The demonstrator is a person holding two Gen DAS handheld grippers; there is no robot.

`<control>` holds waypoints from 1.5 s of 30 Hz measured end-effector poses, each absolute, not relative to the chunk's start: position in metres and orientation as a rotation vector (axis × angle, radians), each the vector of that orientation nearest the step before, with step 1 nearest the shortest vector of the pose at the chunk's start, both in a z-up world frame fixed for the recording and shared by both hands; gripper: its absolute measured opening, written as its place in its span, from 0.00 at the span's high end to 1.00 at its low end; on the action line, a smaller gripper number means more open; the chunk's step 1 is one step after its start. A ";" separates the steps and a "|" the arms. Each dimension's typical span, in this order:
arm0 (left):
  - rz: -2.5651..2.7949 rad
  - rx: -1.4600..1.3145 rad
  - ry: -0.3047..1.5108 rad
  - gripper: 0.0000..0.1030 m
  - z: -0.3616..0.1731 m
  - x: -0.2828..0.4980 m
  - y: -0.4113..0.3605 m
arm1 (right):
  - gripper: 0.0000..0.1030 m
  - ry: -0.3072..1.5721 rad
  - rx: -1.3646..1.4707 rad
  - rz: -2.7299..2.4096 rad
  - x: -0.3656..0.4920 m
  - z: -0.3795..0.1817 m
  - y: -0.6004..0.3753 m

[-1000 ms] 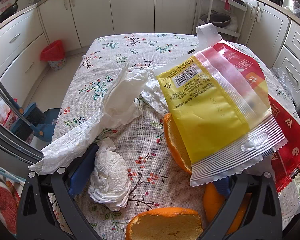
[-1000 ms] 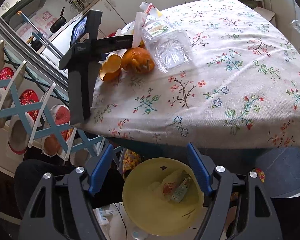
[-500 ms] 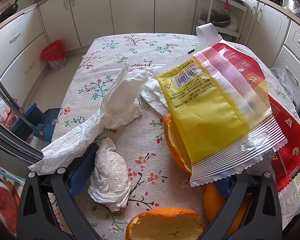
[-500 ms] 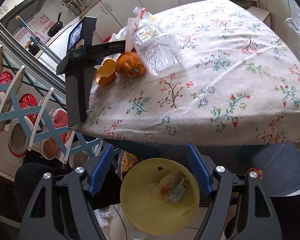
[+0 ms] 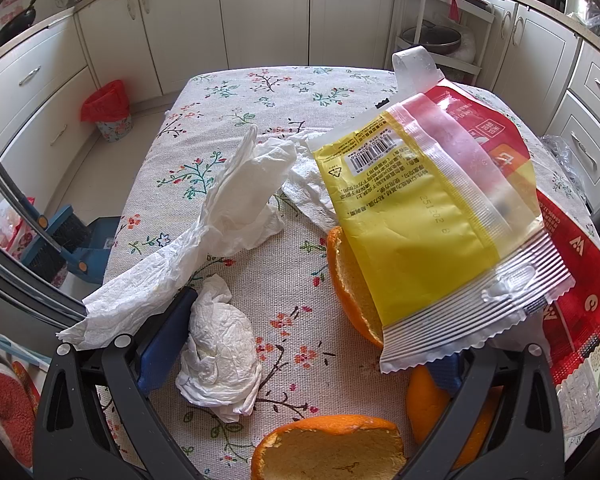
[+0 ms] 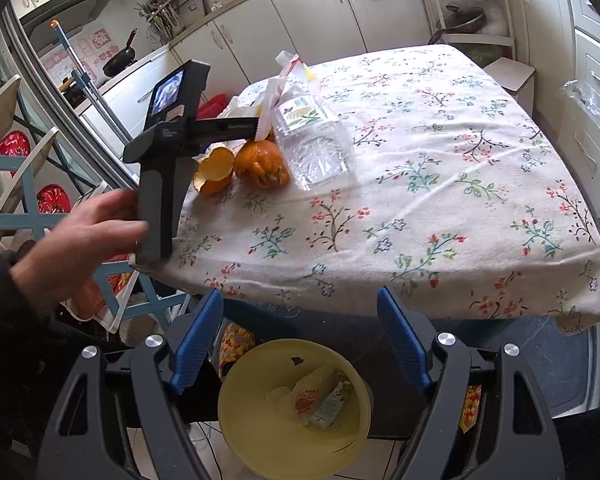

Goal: Collect trash
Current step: 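Move the left tool over the tissues and yellow snack bag on the table, then grasp the white tissue with the left tool while the right tool grasps the plastic bottle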

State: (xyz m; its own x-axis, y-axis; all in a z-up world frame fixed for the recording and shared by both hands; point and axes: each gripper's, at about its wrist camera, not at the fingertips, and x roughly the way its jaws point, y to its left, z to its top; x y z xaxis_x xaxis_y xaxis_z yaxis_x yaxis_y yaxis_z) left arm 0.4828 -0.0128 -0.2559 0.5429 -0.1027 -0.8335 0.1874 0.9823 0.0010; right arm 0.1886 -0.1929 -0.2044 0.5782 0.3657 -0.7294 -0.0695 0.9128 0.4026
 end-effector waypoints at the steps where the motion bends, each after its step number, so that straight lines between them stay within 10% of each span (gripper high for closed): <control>1: -0.172 0.093 0.982 0.07 -0.256 0.483 -0.013 | 0.26 0.926 0.357 0.261 0.189 -0.205 -0.194; 45: -0.232 0.103 0.960 0.23 -0.214 0.475 0.049 | 0.26 0.828 0.237 0.324 0.313 -0.160 -0.185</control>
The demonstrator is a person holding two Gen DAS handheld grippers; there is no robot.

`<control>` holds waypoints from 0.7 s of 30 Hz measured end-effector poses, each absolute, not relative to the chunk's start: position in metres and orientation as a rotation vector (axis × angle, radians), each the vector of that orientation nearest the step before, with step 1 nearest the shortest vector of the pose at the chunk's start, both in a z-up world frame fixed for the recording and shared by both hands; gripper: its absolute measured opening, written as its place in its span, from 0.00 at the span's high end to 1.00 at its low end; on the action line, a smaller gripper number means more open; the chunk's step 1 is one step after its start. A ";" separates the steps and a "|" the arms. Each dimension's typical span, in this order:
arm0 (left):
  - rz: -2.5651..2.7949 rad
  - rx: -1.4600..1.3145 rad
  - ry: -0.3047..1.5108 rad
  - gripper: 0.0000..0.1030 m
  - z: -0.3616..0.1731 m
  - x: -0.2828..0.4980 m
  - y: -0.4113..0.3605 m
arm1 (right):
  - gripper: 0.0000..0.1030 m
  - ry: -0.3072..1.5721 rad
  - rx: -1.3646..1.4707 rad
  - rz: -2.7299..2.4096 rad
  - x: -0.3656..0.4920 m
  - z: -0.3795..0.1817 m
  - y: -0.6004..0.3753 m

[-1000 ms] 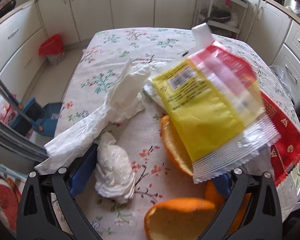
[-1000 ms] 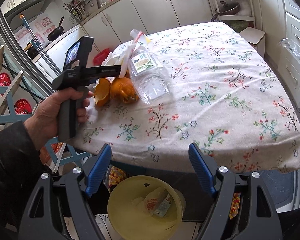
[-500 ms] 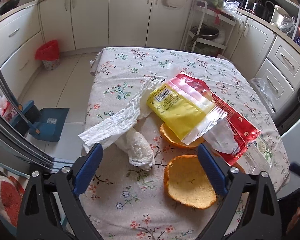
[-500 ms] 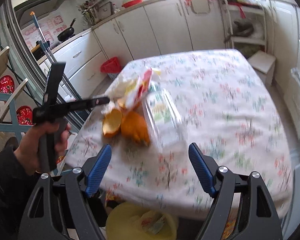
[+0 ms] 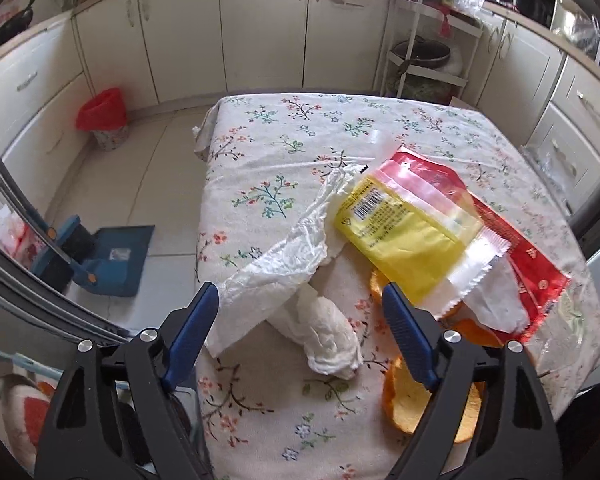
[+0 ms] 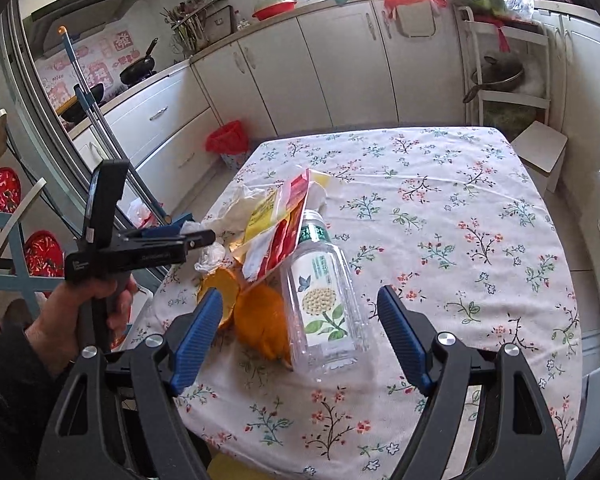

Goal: Collect trash
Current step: 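Grasp the white tissue with the left tool while the right tool grasps the plastic bottle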

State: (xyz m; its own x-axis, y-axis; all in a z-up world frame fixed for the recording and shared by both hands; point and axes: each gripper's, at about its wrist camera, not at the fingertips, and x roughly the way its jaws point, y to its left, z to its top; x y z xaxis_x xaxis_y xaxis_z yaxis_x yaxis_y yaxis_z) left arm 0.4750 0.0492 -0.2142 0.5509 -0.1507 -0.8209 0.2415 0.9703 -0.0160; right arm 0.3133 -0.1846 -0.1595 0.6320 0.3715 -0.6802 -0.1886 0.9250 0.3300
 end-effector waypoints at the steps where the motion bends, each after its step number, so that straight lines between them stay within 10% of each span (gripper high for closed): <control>1: -0.221 0.134 0.959 0.23 -0.216 0.478 0.047 | 0.26 0.837 0.240 0.323 0.314 -0.162 -0.185; 7: -0.177 0.212 0.984 0.23 -0.235 0.507 0.035 | 0.26 0.863 0.224 0.319 0.319 -0.170 -0.184; 12: -0.202 0.166 0.997 0.83 -0.236 0.516 0.031 | 0.26 0.894 0.219 0.300 0.327 -0.180 -0.185; 14: -0.207 0.146 0.985 0.92 -0.232 0.515 0.032 | 0.26 0.909 0.222 0.297 0.330 -0.184 -0.185; 21: -0.301 -0.043 0.924 0.95 -0.199 0.502 0.047 | 0.26 0.942 0.161 0.284 0.336 -0.194 -0.171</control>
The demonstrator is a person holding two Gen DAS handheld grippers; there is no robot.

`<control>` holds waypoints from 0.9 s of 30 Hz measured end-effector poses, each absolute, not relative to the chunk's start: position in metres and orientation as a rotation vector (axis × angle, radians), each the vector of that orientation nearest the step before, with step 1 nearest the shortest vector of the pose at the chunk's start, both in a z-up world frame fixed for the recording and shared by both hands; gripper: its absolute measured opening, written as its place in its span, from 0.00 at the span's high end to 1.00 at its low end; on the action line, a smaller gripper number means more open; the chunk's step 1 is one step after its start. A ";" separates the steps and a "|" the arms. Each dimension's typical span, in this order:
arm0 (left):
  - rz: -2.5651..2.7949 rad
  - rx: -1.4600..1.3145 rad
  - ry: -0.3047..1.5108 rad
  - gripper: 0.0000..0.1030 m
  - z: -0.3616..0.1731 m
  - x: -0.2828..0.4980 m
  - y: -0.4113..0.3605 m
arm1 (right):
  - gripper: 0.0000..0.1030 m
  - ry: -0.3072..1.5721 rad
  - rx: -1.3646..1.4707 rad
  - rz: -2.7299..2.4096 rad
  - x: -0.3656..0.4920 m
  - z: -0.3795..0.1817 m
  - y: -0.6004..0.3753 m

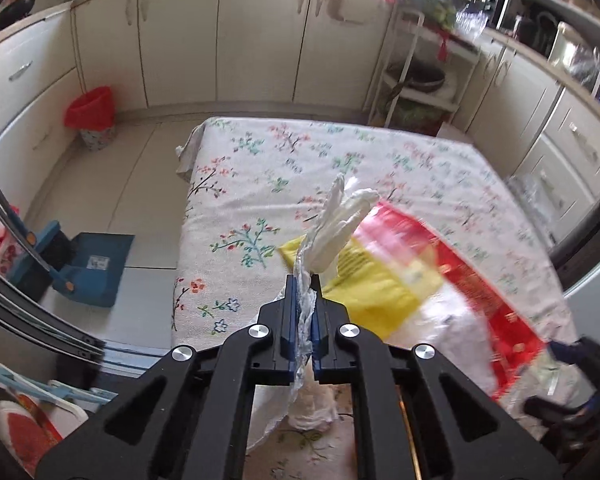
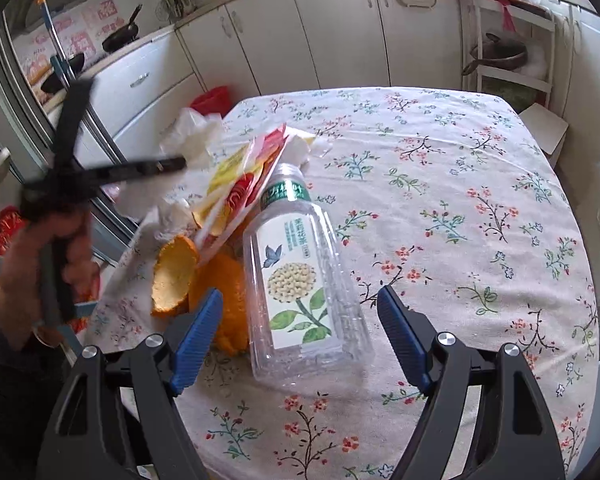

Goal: Collect trash
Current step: 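Grasp the white tissue with the left tool while the right tool grasps the plastic bottle, then lower the tissue and bottle and release both into the yellow bucket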

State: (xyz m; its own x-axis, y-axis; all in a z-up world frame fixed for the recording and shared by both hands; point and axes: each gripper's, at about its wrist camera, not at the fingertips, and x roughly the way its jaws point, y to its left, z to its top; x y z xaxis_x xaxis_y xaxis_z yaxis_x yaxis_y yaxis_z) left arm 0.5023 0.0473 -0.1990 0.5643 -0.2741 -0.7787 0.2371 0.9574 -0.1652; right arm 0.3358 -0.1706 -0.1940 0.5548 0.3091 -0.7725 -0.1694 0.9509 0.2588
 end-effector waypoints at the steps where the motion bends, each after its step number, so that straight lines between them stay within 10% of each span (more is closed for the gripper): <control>1: -0.319 -0.071 0.916 0.95 -0.195 0.499 0.050 | 0.28 0.949 0.161 0.281 0.336 -0.196 -0.170; 5: -0.357 -0.138 0.893 0.95 -0.182 0.484 0.059 | 0.45 0.977 0.176 0.280 0.338 -0.203 -0.173; 27: -0.453 -0.235 0.702 0.95 -0.122 0.369 0.050 | 0.46 0.941 0.839 0.396 0.288 -0.195 -0.258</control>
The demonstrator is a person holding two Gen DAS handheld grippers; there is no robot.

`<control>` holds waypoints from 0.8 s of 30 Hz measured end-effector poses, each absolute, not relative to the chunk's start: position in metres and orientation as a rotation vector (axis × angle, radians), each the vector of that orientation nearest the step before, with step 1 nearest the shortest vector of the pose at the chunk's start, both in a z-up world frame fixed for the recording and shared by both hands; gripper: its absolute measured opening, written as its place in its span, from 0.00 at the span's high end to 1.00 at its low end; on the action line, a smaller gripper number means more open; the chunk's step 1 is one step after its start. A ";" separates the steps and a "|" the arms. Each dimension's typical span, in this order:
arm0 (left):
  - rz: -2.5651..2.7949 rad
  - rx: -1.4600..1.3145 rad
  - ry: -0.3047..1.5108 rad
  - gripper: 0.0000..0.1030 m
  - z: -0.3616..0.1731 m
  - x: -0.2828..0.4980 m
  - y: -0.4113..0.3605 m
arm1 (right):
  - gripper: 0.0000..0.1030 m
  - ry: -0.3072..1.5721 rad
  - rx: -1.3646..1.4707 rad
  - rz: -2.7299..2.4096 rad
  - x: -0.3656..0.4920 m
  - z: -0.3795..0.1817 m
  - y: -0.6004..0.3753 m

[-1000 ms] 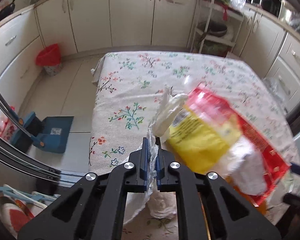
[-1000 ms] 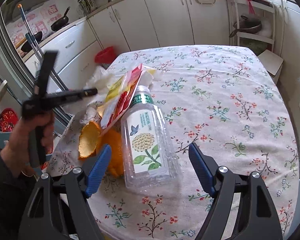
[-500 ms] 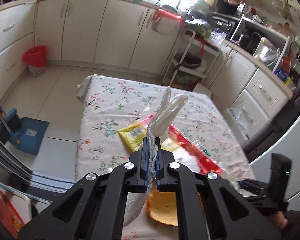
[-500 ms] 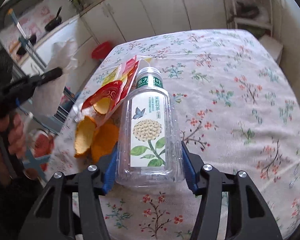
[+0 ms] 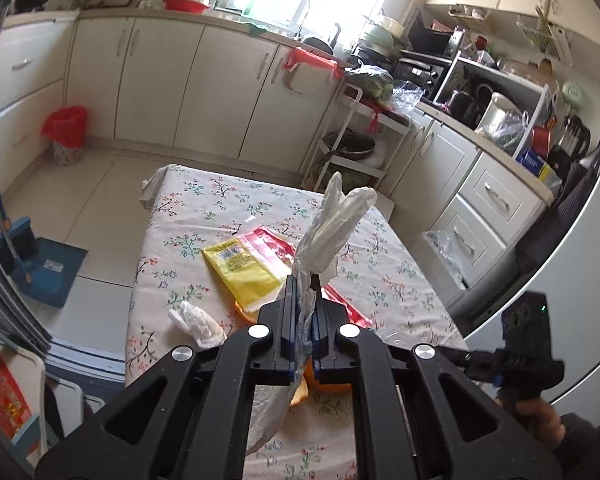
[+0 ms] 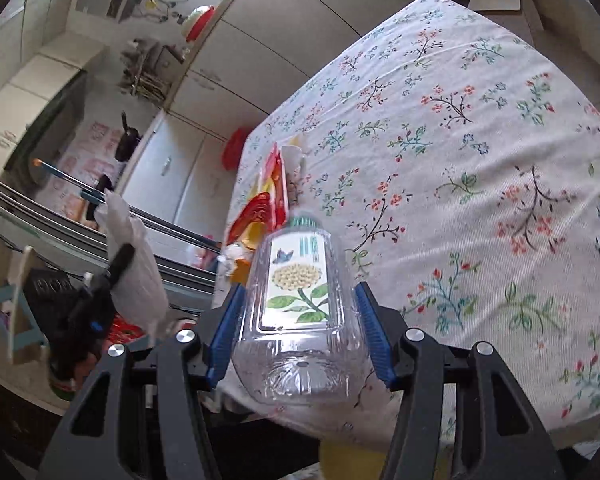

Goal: Collect trash
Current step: 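Lower the tissue and bottle and release both into the yellow bucket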

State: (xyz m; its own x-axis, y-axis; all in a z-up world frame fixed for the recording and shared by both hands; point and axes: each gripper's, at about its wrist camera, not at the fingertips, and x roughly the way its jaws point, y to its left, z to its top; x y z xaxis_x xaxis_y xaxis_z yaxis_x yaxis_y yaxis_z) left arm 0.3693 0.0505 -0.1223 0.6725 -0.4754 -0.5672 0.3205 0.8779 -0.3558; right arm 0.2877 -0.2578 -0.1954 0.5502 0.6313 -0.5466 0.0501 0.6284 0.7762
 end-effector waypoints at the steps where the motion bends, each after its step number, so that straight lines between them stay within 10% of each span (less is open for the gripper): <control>1: -0.450 -0.225 0.701 0.95 -0.122 0.362 0.048 | 0.46 0.937 0.827 0.390 0.286 -0.194 -0.258; 13: -0.422 -0.207 0.747 0.95 -0.132 0.302 0.033 | 0.46 1.052 0.330 0.323 0.278 -0.202 -0.199; 24: -0.367 -0.115 0.700 0.95 -0.113 0.247 0.025 | 0.46 0.957 0.918 0.445 0.232 -0.205 -0.259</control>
